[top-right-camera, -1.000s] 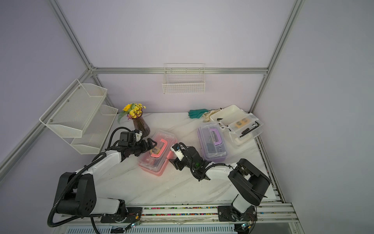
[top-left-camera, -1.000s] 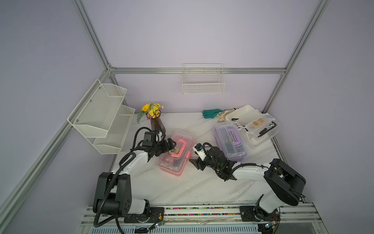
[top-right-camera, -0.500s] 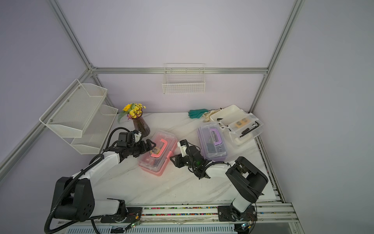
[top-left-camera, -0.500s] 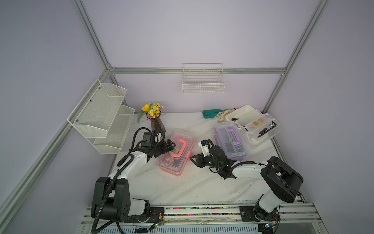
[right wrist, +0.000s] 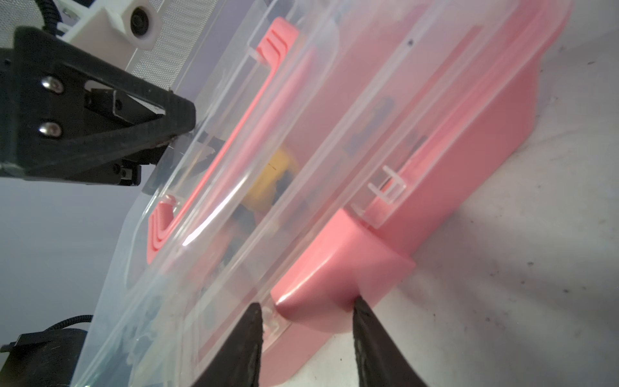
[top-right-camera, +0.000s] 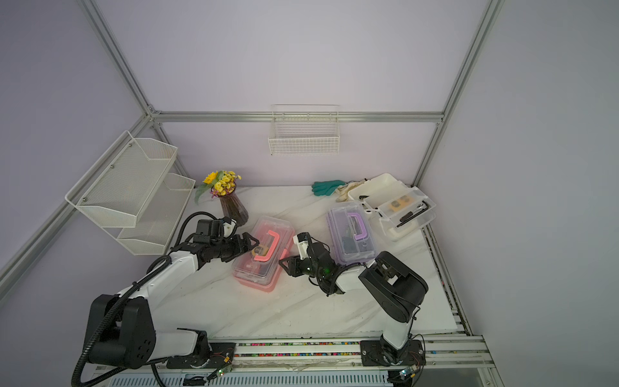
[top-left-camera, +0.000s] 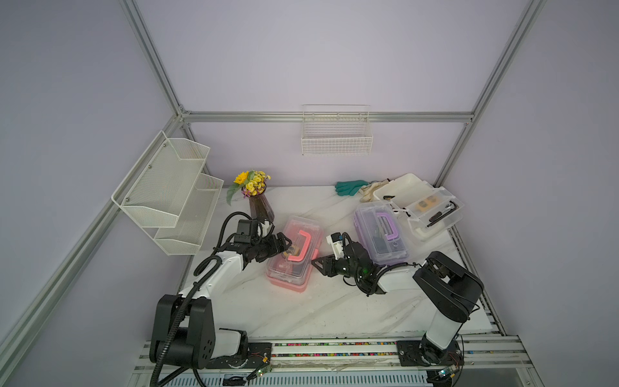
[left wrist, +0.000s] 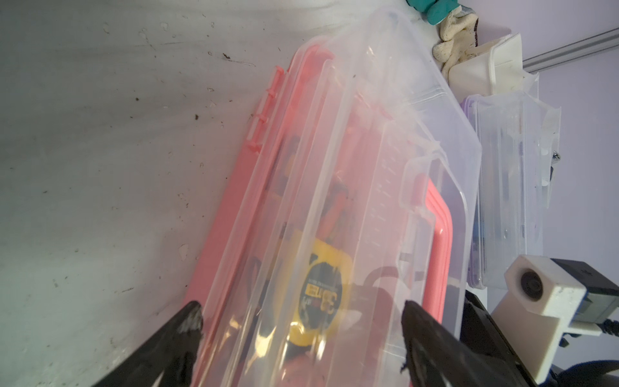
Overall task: Close toolboxes
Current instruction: Fasten the toolbox latch on the toolbox.
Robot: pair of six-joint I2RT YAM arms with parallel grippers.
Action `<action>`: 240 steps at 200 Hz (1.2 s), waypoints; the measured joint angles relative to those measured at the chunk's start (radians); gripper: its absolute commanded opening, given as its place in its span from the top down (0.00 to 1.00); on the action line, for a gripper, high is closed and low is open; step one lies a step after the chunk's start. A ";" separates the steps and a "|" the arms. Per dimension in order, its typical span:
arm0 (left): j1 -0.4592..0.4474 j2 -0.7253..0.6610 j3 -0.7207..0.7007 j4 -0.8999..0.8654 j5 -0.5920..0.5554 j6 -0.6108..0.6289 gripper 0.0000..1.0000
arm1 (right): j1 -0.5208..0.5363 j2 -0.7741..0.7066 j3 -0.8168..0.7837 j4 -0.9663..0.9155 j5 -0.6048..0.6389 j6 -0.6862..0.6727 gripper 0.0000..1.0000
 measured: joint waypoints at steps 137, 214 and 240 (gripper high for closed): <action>0.000 0.005 0.000 0.013 -0.011 0.000 0.11 | -0.041 0.110 0.001 0.205 -0.101 -0.023 0.50; -0.001 0.018 0.000 0.047 -0.021 0.000 0.12 | -0.047 0.154 0.018 0.257 -0.159 0.002 0.51; -0.001 0.018 0.000 0.051 -0.027 0.000 0.09 | -0.047 0.156 0.018 0.264 -0.158 0.001 0.51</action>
